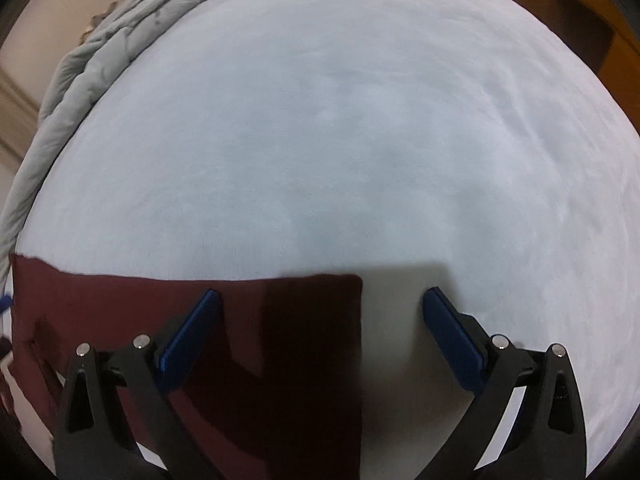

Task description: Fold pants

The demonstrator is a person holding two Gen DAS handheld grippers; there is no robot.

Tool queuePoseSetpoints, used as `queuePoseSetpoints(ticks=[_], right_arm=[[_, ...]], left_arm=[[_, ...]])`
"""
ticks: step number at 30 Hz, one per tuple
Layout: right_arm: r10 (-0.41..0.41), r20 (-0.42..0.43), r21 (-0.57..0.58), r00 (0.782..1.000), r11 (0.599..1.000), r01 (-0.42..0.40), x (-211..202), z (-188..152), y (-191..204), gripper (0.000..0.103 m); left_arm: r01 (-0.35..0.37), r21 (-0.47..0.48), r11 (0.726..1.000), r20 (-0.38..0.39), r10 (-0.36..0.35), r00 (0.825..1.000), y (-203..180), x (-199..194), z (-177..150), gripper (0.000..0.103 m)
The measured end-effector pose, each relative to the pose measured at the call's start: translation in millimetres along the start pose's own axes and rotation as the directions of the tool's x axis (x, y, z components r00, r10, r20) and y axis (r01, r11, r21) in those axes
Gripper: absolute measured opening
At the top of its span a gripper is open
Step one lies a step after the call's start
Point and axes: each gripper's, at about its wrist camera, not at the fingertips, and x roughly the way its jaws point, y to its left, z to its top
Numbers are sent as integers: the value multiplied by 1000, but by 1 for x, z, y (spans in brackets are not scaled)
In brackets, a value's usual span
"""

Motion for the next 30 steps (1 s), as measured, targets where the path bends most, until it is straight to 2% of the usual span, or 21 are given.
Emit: queuePoseSetpoints(ticks=[1,2,3,5,7,11,13,16,21,24,27,30], right_arm=[[0,3,-20,1000,1000,0,0,-2,2,91],[6,8,-45,1000,999,-5,-2,-4,4,75],[31,11,-76,999,997,-30,-5,-6,6,67],[50,5,-113,999,992,-49,-11,-9,10,41],[57,0,-146,998,988,-57,-14,-5,9,23],[137,26,-168,990,977,-131,-37,-5,5,22],[201,60,-178,978,966,-188,-57,-7,2,22],[275,94,-202,957,946,-252,-86,-16,-8,22],[345,138,-273,928,914,-300,-119,-17,4,22],[363,152,-300,919,903,-307,-131,-16,14,22],[378,162,-317,911,895,-315,-140,-13,22,22],[391,168,-325,905,889,-324,-147,-14,22,22]], left_arm=[[6,9,1000,-11,-6,1000,-1,6,4,99],[11,16,1000,-17,-11,1000,-2,10,6,99],[14,29,999,-21,-14,1000,-4,16,10,99],[24,52,998,-24,-22,999,-7,23,14,99],[36,84,996,-29,-33,999,-11,31,20,99],[68,163,984,-47,-61,997,-19,48,35,99],[86,214,973,-52,-77,996,-22,55,41,99],[182,274,944,-82,-166,983,-28,65,51,99],[322,327,888,-175,-278,945,-38,86,65,99],[418,334,845,-251,-348,903,-45,100,71,99],[459,334,823,-302,-368,880,-48,112,76,99],[535,296,791,-373,-420,827,-53,123,80,99]])
